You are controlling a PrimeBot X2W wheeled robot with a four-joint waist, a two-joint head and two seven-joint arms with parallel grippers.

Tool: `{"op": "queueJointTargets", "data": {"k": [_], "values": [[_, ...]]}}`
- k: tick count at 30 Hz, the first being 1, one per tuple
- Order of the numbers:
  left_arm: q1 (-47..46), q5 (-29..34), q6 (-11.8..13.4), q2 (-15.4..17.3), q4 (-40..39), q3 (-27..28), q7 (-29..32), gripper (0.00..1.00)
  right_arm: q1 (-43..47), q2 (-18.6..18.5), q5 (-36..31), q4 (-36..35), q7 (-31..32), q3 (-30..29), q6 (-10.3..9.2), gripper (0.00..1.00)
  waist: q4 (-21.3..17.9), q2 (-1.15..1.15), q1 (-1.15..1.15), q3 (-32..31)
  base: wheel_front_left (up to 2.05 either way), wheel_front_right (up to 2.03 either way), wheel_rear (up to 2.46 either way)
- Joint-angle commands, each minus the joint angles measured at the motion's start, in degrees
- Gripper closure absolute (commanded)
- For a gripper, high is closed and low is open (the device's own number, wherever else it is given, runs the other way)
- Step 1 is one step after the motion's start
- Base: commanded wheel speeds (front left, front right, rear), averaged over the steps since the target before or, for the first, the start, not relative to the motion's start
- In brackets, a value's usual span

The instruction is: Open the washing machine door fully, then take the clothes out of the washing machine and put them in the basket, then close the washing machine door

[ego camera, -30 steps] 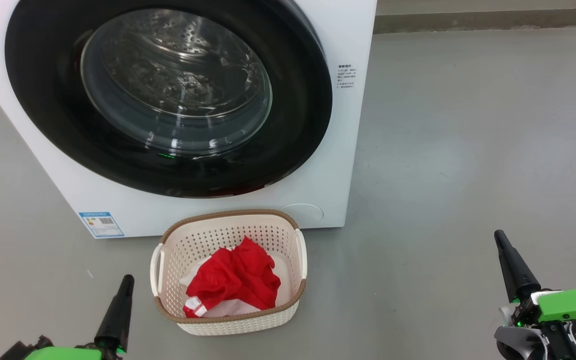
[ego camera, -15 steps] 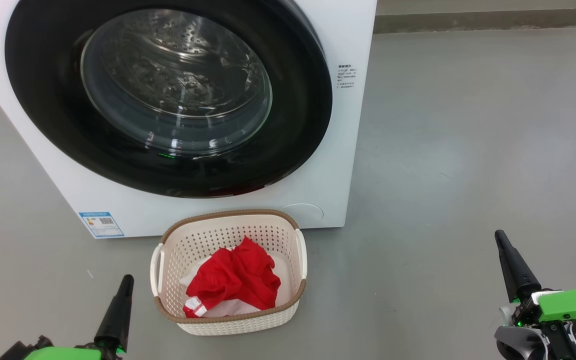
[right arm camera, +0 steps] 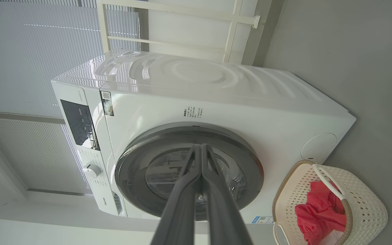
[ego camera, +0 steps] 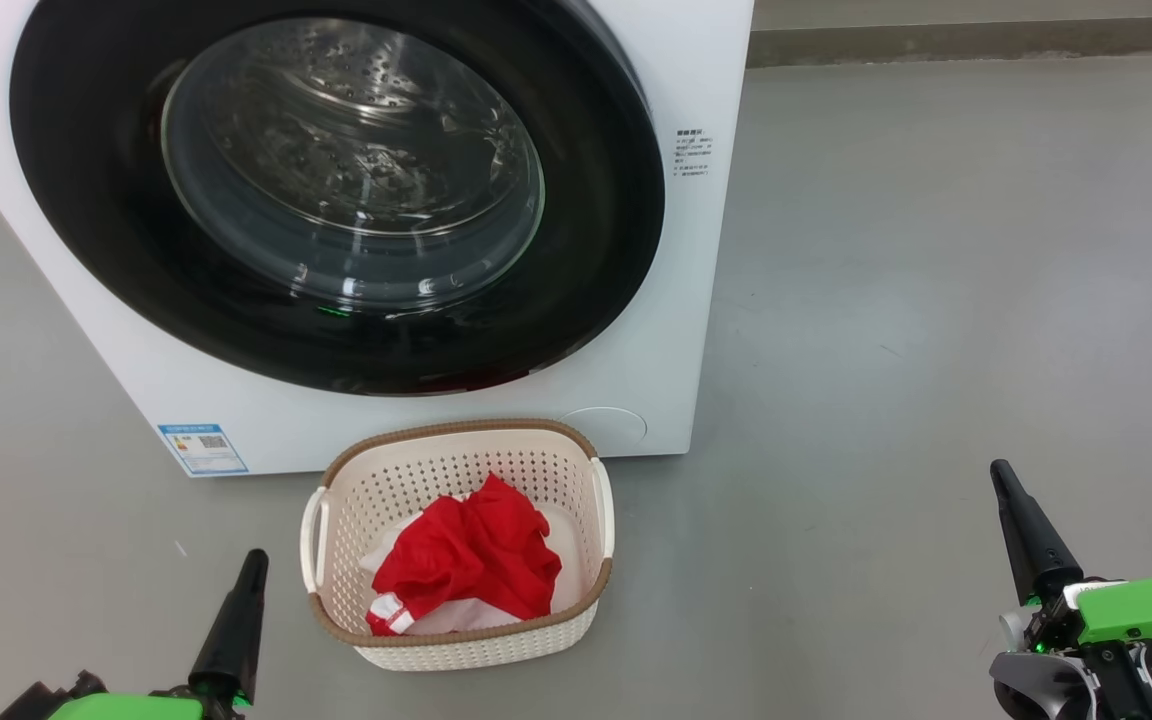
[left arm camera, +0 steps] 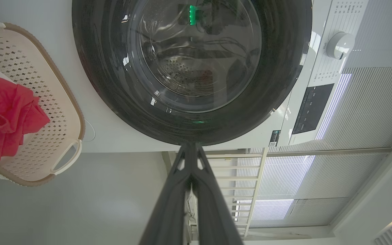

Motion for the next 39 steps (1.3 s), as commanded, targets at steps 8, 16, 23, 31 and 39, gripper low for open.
{"op": "queueJointTargets", "data": {"k": [8, 16, 23, 31, 39], "values": [[-2.44, 0.36, -0.51, 0.45, -1.16, 2.12, 0.27, 1.00, -2.41, -0.44, -0.37, -1.35, 0.35, 1.05, 0.03, 1.00, 0.00, 0.00, 0.00, 0.00, 0.00, 0.00, 0.00], [-2.44, 0.42, -0.51, 0.39, -1.16, 2.19, 0.33, 1.00, -2.42, -0.38, -0.44, -1.34, 0.41, 0.97, 0.03, 1.00, 0.00, 0.00, 0.00, 0.00, 0.00, 0.00, 0.00], [-2.44, 0.46, -0.50, 0.36, -1.16, 2.25, 0.37, 1.00, -2.42, -0.34, -0.49, -1.34, 0.46, 0.92, 0.03, 1.00, 0.00, 0.00, 0.00, 0.00, 0.00, 0.00, 0.00], [-2.45, 0.52, -0.50, 0.30, -1.16, 2.32, 0.43, 1.00, -2.42, -0.28, -0.56, -1.33, 0.52, 0.84, 0.03, 1.00, 0.00, 0.00, 0.00, 0.00, 0.00, 0.00, 0.00], [-2.45, 0.58, -0.50, 0.25, -1.16, 2.39, 0.48, 1.00, -2.43, -0.22, -0.62, -1.32, 0.58, 0.76, 0.03, 1.00, 0.00, 0.00, 0.00, 0.00, 0.00, 0.00, 0.00]]}}
